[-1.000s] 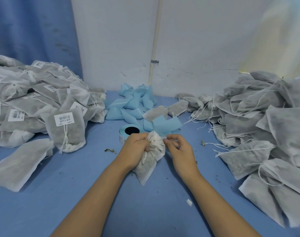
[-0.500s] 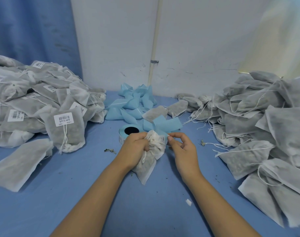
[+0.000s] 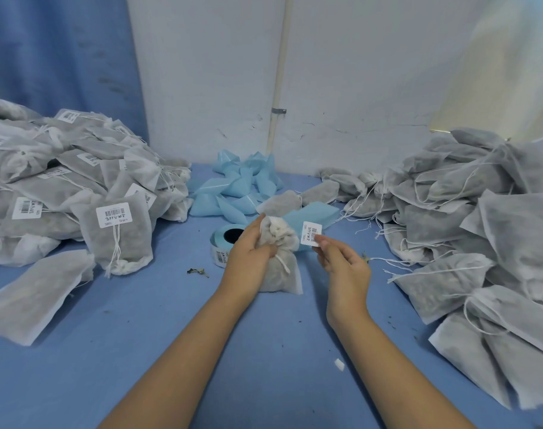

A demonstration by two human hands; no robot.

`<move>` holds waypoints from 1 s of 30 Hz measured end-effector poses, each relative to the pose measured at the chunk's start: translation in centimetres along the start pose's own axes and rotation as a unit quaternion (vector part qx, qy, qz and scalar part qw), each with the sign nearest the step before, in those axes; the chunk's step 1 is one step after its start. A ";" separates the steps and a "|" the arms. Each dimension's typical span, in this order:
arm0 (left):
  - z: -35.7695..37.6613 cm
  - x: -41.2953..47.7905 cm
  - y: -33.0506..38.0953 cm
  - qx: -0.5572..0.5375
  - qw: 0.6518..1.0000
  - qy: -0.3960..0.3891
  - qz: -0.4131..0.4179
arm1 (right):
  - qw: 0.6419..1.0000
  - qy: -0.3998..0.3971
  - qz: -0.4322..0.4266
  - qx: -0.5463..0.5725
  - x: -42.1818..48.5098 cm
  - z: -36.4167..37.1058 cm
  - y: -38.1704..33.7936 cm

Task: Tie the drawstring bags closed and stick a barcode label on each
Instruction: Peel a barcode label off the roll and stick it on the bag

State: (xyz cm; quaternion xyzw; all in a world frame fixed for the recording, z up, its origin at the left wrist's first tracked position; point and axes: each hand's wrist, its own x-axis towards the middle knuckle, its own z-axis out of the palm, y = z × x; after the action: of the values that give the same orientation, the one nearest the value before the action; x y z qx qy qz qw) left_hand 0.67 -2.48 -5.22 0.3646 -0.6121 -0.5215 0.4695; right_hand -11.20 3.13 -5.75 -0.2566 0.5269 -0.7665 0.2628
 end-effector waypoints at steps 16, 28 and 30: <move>1.4 -1.0 1.7 -0.072 0.970 0.181 0.145 | 0.931 -0.059 0.281 0.225 -1.9 1.8 -1.4; 1.7 -0.9 1.8 -0.099 0.972 0.158 0.144 | 0.939 -0.121 0.289 0.142 -2.7 2.2 -0.7; 1.7 -0.9 2.0 -0.105 0.974 0.151 0.135 | 0.945 -0.120 0.276 0.128 -2.7 2.1 -0.7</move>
State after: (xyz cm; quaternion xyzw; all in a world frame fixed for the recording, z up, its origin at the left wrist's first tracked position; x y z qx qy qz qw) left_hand -0.58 -0.77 -3.51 0.3015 -0.5196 -0.4536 0.6583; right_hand -7.90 3.71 -4.72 -0.1554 0.4386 -0.6882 0.5566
